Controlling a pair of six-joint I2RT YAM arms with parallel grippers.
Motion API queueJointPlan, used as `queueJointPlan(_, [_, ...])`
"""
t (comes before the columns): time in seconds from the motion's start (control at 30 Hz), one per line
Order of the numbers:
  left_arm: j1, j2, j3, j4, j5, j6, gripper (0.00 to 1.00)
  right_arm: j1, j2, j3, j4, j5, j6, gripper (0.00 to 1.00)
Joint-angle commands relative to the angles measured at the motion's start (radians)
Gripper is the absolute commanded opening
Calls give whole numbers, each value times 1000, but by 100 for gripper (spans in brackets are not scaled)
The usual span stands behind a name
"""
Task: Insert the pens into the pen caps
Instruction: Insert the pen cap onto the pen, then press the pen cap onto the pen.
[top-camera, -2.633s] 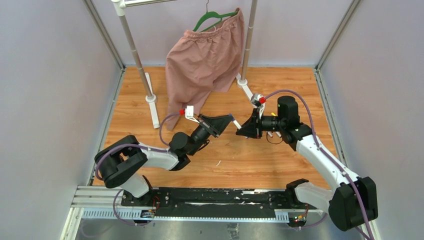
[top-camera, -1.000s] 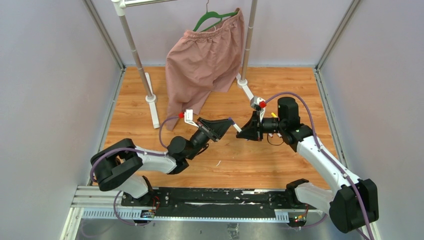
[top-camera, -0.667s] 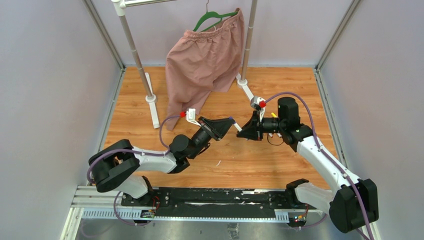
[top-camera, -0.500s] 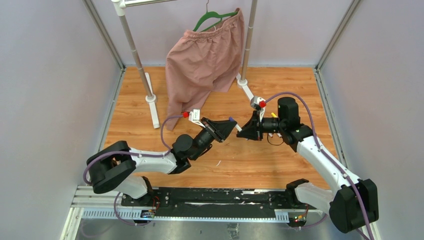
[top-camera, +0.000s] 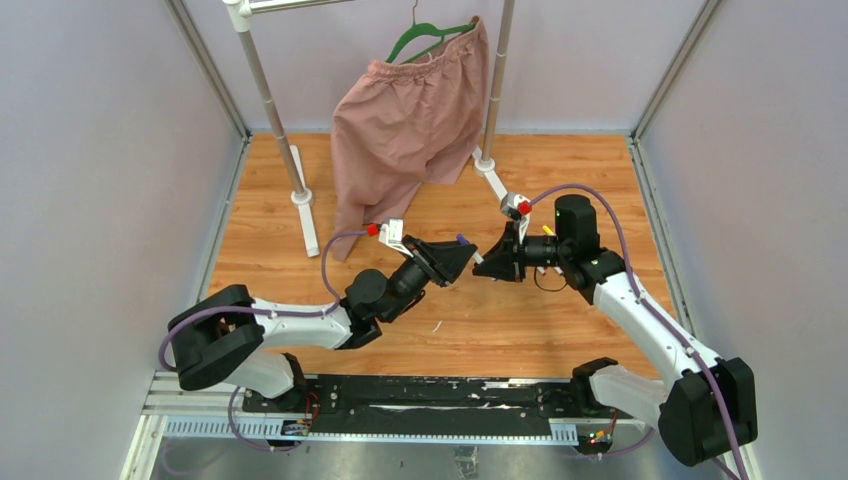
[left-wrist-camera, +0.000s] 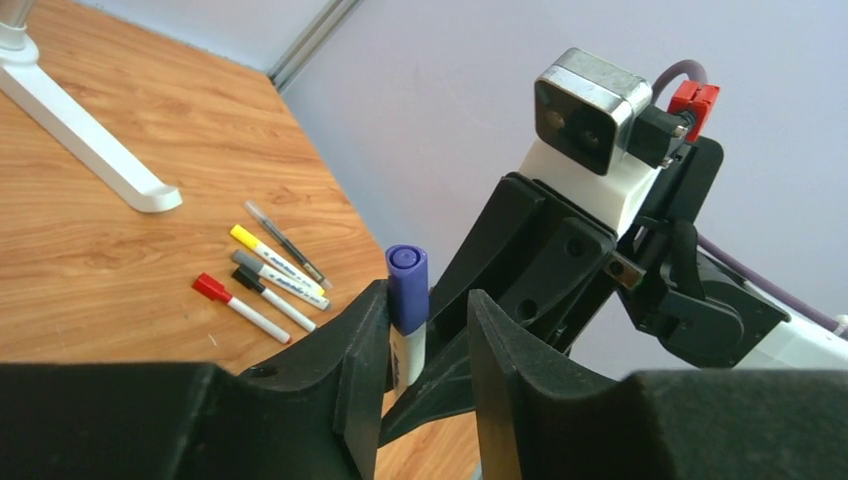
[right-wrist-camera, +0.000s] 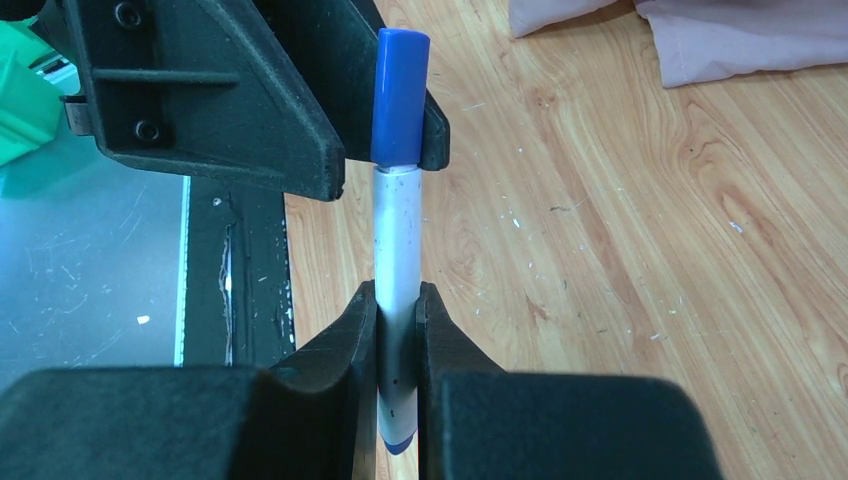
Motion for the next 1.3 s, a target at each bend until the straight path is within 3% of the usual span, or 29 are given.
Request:
queueJointPlan(0.0, [-48,-25,-7,-81,102,2,41,10,-8,2,76,5,12,0])
queueJointPlan(0.47, [-48,-79,-38,-133,90,28,54,7,-11,8,77,-44,24,0])
queueJointPlan(0.87, [-49,-98,-82,-73,92,57,58,6,-15,12,78,-79,26,0])
queueJointPlan(0.97, [-47,-124,-114,-25,118,110,65,4,-17,14,77,-90,26,0])
queueJointPlan(1.1, [-37,-185,-167,41,179,206,82,2,-17,14,76,-115,22,0])
queueJointPlan(1.27, [19,-296,-182,-20,259,247,100,1,-18,24,32,-162,-18,0])
